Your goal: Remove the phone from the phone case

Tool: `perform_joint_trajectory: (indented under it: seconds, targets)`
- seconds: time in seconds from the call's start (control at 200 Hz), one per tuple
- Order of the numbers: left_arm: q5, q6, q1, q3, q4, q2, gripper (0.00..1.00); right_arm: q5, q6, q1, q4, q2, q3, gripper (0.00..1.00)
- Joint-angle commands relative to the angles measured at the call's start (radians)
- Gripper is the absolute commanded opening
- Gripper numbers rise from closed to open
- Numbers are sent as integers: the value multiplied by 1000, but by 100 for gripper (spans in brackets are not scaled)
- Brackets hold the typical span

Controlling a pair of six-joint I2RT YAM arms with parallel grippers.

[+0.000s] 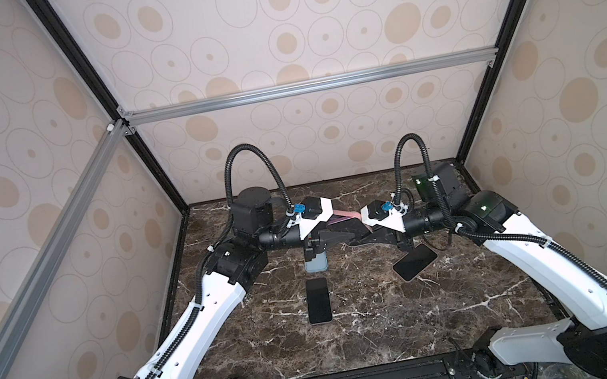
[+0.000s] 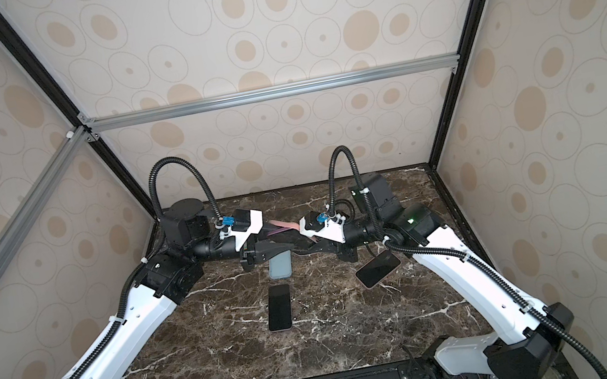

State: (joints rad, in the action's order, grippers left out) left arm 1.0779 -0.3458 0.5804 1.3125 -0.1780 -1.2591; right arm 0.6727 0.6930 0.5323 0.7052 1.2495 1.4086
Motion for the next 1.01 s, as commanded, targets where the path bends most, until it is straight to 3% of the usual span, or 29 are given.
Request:
perform_joint_trajectory:
  seconds: [0.0,0.225,0.405,0.625,0.86,1.0]
  targets:
    - [115,24,62,-74,-32,16,30,156,-144,-21,-365,-54,4,0]
    - [219,379,28,-215,447,84,31,319,-377,-64,-646,-91,-87,0]
    - [192,706,27,-324,924,81,29,373,-717,-64,-1075,-76,-178,0]
    - [144,810,32,-365,1091,59,26,340,-952,-53,-1374,-37,-237,0]
    - [117,913,37,-380,1256,20,20,334,-930,-6,-1355,-10,-231,0]
    - [108,855,36,-363,1188,31,14,319,-757,-5,-1140,-53,-223,0]
